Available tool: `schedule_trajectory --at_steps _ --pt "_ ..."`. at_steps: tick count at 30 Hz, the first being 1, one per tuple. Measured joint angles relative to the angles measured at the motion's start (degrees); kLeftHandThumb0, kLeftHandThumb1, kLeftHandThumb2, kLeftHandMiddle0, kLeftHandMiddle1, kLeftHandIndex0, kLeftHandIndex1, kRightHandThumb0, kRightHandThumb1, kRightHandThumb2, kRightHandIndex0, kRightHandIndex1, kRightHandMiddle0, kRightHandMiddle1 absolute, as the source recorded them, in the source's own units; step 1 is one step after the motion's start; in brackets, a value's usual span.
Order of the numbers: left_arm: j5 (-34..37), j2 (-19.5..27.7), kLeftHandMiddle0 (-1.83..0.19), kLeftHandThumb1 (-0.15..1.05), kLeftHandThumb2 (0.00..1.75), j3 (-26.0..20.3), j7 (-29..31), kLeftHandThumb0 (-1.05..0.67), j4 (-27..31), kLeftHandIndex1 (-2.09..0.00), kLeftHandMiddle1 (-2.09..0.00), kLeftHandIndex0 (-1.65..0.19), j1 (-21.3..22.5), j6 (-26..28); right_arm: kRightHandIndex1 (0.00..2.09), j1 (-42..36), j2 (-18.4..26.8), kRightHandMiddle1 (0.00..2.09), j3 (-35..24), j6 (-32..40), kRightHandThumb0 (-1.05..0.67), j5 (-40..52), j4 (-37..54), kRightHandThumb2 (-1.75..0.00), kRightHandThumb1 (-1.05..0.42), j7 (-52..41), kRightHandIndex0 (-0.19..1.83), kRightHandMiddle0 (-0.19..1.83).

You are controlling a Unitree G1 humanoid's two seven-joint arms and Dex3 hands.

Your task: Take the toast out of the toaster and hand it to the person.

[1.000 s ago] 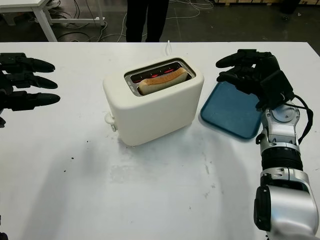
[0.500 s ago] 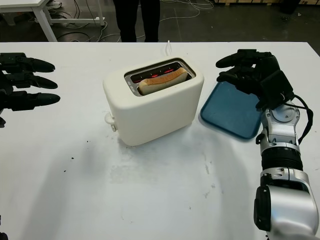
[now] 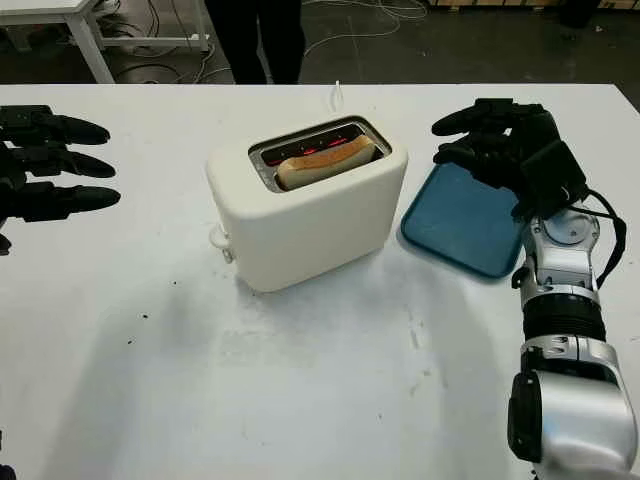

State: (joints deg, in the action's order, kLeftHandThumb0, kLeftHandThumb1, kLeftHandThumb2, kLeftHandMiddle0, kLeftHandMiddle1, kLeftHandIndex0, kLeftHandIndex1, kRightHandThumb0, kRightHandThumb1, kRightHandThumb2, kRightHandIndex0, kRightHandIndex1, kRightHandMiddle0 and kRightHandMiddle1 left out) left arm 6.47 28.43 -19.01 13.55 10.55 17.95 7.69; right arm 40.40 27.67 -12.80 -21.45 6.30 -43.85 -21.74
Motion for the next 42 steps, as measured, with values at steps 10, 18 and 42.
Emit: schedule_trajectory --at_steps 10,18,42 --pt "0.00 0.00 -1.15 0.35 0.00 0.00 0.00 -1.01 0.01 -0.37 -0.52 -1.12 0.00 -0.01 0.76 0.00 0.00 0.50 0.00 0.00 -1.05 0.00 0.00 0.00 -0.79 0.00 1.06 1.12" --pt "-0.02 0.00 -1.16 0.36 0.00 0.00 -0.01 -1.03 0.01 -0.37 -0.52 -1.13 0.00 0.02 0.75 0.00 0.00 0.49 0.00 -0.01 -1.05 0.00 0.00 0.00 -0.79 0.00 1.06 1.12" --pt "-0.01 0.00 -1.16 0.36 0.00 -0.04 0.00 -1.04 0.01 -0.37 -0.51 -1.13 0.00 0.00 0.76 0.00 0.00 0.49 0.00 -0.01 -1.05 -0.02 0.00 0.00 -0.80 -0.08 1.05 1.12"
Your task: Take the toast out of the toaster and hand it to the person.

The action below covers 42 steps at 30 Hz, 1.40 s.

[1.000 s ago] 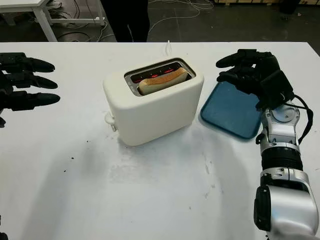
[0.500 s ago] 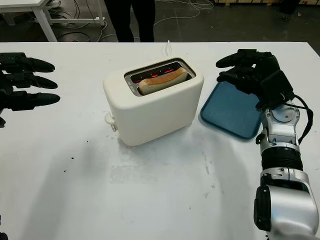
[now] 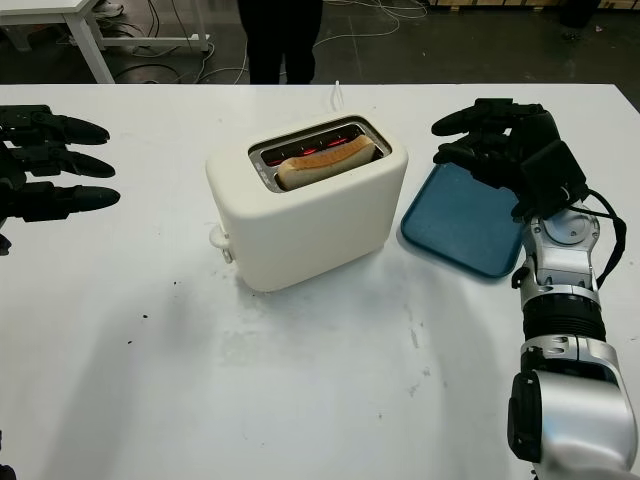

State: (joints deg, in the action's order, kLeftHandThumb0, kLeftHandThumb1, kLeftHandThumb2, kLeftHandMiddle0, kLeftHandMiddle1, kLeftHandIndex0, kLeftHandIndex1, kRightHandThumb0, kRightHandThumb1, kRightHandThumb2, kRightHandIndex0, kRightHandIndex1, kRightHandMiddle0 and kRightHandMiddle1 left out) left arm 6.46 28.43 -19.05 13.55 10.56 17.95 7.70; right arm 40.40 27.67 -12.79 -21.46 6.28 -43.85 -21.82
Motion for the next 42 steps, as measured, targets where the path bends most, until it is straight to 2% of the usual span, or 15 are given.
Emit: schedule_trajectory --at_steps 9,42 --pt "0.00 0.00 -1.16 0.34 0.00 0.00 -0.01 -1.00 0.06 -0.37 -0.50 -1.13 0.00 0.17 0.75 0.00 0.00 0.48 0.00 -0.01 -1.05 0.01 0.00 0.00 -0.80 0.00 1.05 1.11" --pt "-0.12 0.00 -1.17 0.35 0.00 0.06 0.01 -1.03 -0.06 -0.36 -0.48 -1.13 0.00 -1.08 0.74 0.00 0.00 0.48 0.03 0.01 -1.05 -0.03 0.49 0.00 -0.79 0.21 1.07 1.12"
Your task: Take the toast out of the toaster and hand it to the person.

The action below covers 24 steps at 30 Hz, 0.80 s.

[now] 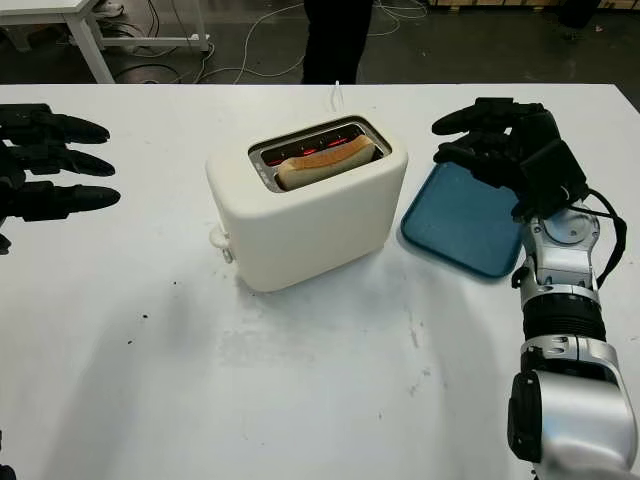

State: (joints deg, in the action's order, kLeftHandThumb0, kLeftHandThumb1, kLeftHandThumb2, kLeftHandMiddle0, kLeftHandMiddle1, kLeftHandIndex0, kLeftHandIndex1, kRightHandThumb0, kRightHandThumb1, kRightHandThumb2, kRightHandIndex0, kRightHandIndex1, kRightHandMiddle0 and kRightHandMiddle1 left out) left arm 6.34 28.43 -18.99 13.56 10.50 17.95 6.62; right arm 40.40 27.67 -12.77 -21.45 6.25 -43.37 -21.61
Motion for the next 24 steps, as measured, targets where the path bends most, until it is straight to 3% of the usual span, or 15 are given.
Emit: schedule_trajectory --at_steps 24 --pt "0.00 0.00 -1.17 0.34 0.00 0.00 -0.03 -1.00 0.13 -0.37 -0.48 -1.13 0.00 0.83 0.73 0.00 0.00 0.47 0.00 -0.01 -1.05 0.02 0.01 -0.01 -0.80 -0.13 1.07 1.12"
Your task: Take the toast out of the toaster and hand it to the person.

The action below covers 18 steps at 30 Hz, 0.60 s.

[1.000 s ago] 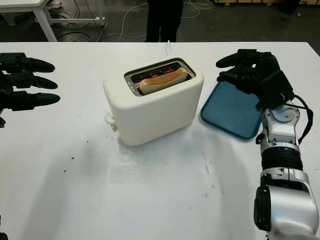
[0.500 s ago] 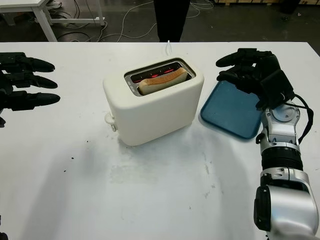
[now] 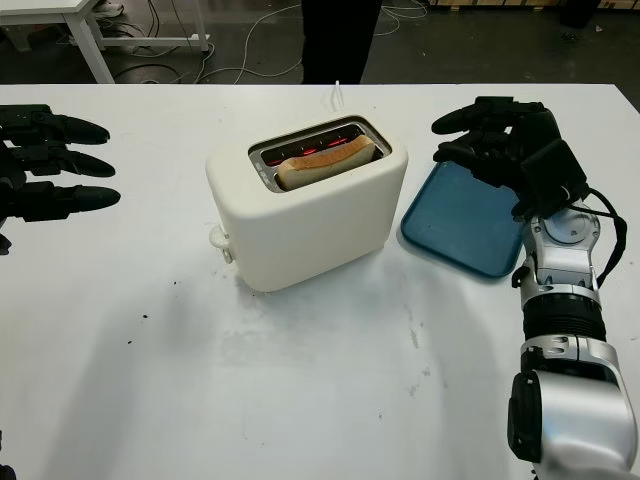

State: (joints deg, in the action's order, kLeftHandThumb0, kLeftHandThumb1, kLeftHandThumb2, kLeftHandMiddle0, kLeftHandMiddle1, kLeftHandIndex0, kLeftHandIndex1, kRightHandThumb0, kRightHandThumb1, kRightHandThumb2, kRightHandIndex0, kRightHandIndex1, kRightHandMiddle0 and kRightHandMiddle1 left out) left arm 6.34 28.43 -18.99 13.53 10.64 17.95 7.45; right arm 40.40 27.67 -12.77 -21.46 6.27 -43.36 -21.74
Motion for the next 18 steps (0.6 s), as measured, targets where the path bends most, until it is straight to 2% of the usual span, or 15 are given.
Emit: schedule_trajectory --at_steps 18 --pt "0.12 0.00 -1.16 0.35 0.00 -0.04 -0.02 -0.99 0.04 -0.36 -0.49 -1.13 0.00 0.58 0.73 0.00 0.00 0.47 -0.02 0.00 -1.05 0.03 -0.01 0.00 -0.79 -0.17 1.07 1.13"
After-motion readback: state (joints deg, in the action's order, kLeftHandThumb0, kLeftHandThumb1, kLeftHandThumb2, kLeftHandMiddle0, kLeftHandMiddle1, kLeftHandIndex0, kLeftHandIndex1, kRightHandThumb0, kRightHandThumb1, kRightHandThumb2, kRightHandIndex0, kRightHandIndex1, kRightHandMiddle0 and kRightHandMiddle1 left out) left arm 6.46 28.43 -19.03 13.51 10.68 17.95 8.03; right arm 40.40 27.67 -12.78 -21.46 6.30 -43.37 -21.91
